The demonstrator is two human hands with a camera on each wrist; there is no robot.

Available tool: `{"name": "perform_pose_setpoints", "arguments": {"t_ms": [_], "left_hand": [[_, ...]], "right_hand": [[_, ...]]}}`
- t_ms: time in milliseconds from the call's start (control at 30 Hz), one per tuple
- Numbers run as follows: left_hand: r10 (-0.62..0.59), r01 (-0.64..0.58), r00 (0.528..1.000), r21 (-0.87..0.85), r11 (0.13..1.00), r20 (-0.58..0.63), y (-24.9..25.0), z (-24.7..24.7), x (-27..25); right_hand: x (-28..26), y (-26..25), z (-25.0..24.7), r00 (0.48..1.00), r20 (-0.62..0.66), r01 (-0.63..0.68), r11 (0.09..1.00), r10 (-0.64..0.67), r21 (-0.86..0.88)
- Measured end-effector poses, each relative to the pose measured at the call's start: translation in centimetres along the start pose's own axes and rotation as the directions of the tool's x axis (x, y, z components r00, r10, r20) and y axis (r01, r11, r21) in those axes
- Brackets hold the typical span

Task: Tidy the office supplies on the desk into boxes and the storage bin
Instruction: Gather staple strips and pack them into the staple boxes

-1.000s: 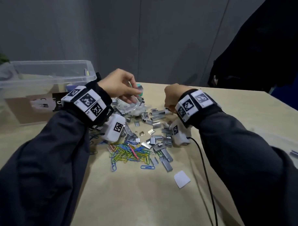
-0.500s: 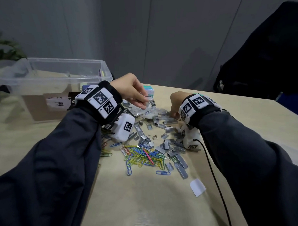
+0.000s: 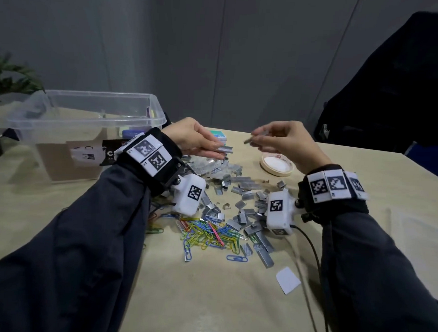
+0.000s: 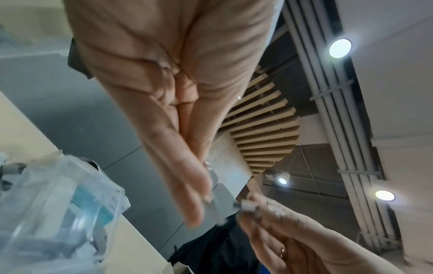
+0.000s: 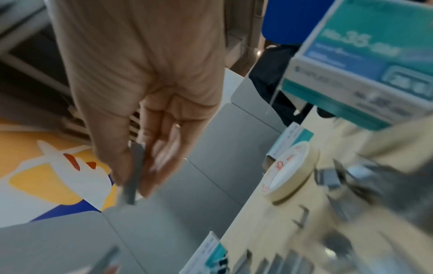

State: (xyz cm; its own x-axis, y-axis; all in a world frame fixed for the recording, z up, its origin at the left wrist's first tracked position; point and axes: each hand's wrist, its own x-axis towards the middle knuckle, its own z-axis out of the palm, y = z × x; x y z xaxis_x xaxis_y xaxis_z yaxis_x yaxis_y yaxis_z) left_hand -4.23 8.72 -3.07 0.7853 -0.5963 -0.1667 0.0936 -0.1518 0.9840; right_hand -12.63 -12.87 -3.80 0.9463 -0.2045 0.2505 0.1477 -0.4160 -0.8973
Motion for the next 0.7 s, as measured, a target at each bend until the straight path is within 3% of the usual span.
{"name": "perform_pose_setpoints", "arguments": {"t_ms": [100, 367, 700], "left_hand": [[0.068, -0.069, 0.998, -0.075, 0.995, -0.017, -0.2, 0.6, -0.2], [0.176, -0.188, 0.981, -0.207, 0.96, -0.077, -0.2, 1.5, -0.1], [0.179, -0.205, 0.977, -0.277, 0.939, -0.113, -0.5, 2.5, -0.4]], "right_hand": [[-0.3, 0.4, 0.3, 0.998, 0.01, 0.064, 0.989, -0.066, 0.13], [-0.8, 0.9, 0.2, 0.995, 0.087, 0.021, 0.965, -0.045, 0.261], [-1.6, 0.6, 0.7, 0.981, 0.18, 0.053, 0.994, -0.07, 0.094]]}}
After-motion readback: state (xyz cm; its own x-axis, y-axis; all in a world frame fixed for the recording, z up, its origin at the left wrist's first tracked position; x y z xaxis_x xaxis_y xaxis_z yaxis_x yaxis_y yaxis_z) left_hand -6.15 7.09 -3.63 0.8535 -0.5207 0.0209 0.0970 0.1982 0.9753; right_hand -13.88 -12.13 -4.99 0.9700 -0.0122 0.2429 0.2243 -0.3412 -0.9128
